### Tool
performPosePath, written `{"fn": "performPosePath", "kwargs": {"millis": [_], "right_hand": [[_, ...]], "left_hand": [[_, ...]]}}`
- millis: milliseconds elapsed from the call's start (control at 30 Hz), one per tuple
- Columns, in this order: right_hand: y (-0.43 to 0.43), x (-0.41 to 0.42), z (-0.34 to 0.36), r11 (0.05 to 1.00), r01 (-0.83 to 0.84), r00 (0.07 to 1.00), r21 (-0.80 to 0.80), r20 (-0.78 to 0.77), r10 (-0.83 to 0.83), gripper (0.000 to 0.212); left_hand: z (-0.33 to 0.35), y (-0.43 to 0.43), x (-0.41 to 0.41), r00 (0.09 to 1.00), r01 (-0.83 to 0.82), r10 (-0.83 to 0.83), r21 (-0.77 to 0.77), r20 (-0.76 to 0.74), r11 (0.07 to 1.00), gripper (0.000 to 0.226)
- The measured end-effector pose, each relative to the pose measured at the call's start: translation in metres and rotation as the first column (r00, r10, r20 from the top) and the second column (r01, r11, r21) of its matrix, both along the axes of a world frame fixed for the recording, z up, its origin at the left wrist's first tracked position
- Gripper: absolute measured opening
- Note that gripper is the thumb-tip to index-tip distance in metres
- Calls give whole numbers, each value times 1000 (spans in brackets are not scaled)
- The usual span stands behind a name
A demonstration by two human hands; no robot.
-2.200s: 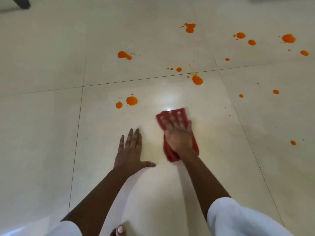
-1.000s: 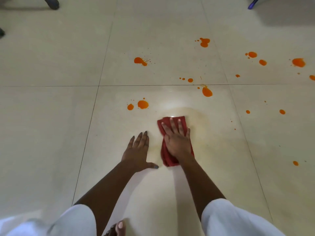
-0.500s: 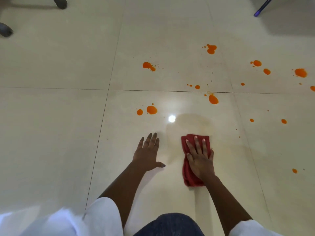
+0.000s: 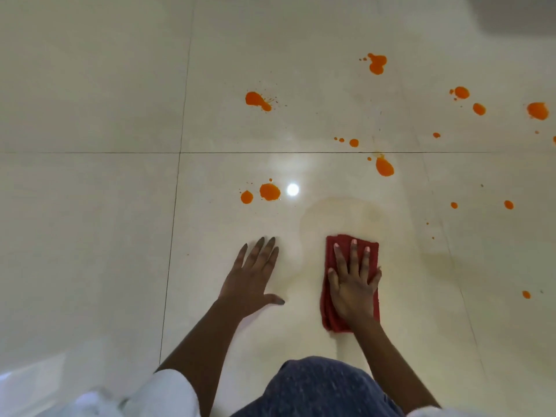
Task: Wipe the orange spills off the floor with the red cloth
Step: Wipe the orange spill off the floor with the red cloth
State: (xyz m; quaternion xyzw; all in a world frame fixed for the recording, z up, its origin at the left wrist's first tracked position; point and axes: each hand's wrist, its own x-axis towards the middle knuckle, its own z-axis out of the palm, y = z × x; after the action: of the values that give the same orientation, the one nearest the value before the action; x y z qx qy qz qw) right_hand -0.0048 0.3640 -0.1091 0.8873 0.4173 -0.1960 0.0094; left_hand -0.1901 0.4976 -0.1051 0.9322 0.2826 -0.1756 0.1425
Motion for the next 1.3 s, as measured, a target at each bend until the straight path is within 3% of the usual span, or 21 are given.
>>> {"fn": "performPosePath", "kwargs": {"millis": [167, 233, 333, 433, 533, 633, 733, 800, 900, 933, 1033, 1133, 1300], "right_hand": [[28, -55, -5, 968, -226, 971, 108, 104, 216, 57], [48, -72, -6, 941, -312, 949, 130, 80, 304, 56], [101, -66, -9, 881, -456, 888, 126, 127, 442, 55], [141, -18, -11, 934, -342, 933, 104, 160, 323, 58], [123, -21, -9, 973, -184, 976, 139, 145, 164, 59], [121, -71, -3, 940, -318, 948, 124, 56, 313, 56], [184, -61, -1, 850, -513, 858, 121, 99, 504, 52], [210, -32, -2, 904, -423, 905, 64, 85, 417, 53], [189, -20, -3, 982, -172, 983, 72, 75, 167, 53], [177, -33, 0, 982, -168, 985, 82, 62, 163, 54], [174, -78, 4, 910, -408, 913, 75, 29, 407, 65], [228, -62, 2, 839, -540, 841, 63, 78, 535, 56], [210, -2, -1, 989, -132, 989, 72, 75, 126, 52]], "left_hand": [[-4, 22, -21, 979, -202, 201, 11, 27, 979, 115], [-3, 35, -32, 955, -295, 295, 2, 27, 955, 122], [-4, 53, -35, 944, -329, 326, 57, 45, 943, 131], [-5, 58, -35, 956, -292, 294, 100, -6, 951, 133], [-7, 56, -37, 951, -305, 308, 105, -12, 947, 131], [-8, 54, -37, 941, -333, 336, 74, -32, 940, 124], [-6, 55, -36, 940, -337, 341, 87, -23, 937, 124], [-4, 55, -37, 933, -355, 359, 91, -26, 930, 126], [-3, 53, -37, 930, -360, 363, 73, -49, 930, 126], [-2, 53, -36, 926, -371, 375, 90, -40, 924, 125], [-1, 52, -35, 930, -362, 367, 125, -23, 924, 121], [3, 51, -35, 921, -382, 387, 101, -36, 919, 121], [5, 51, -32, 919, -386, 392, 94, -49, 918, 124]]}}
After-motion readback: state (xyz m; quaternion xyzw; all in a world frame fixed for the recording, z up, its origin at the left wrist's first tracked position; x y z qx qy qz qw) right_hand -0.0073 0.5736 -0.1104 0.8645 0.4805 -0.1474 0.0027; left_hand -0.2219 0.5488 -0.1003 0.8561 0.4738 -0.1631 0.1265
